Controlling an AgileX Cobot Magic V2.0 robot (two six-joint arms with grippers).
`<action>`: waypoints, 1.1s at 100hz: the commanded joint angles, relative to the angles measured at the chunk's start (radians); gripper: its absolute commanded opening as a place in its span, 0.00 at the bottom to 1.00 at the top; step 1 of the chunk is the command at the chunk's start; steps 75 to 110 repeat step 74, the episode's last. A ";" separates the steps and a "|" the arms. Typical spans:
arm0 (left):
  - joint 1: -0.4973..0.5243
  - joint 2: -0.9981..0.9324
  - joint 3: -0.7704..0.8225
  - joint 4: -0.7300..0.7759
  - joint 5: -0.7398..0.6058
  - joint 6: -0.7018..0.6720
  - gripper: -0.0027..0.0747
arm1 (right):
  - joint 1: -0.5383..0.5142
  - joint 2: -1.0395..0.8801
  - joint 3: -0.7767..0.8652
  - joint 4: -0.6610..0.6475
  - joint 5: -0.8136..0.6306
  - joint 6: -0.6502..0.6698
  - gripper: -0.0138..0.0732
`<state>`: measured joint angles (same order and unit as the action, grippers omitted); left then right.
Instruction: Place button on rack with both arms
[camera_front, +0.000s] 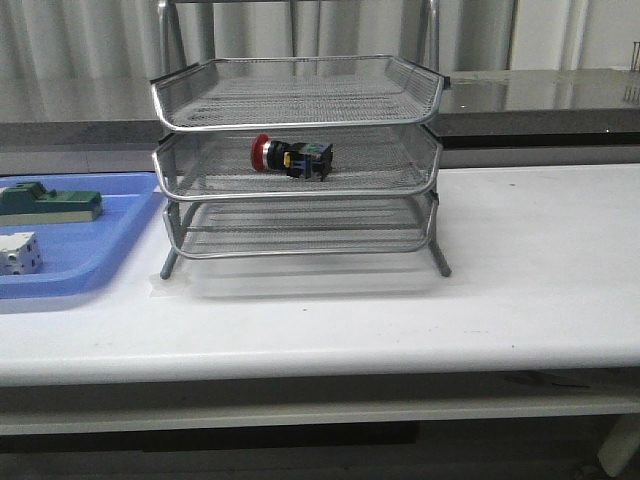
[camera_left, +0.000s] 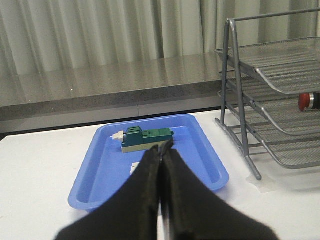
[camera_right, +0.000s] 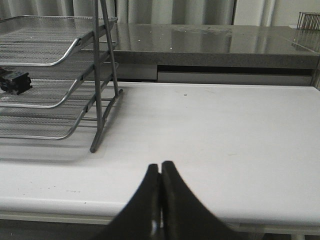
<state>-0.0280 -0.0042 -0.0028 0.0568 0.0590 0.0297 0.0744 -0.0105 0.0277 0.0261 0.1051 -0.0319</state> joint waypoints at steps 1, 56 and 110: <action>0.002 -0.033 0.056 -0.028 -0.073 -0.012 0.01 | -0.007 -0.020 -0.019 -0.006 -0.086 0.000 0.08; 0.002 -0.033 0.056 -0.044 -0.073 -0.012 0.01 | -0.007 -0.020 -0.019 -0.006 -0.086 0.000 0.08; 0.002 -0.033 0.056 -0.044 -0.073 -0.012 0.01 | -0.007 -0.020 -0.019 -0.006 -0.086 0.000 0.08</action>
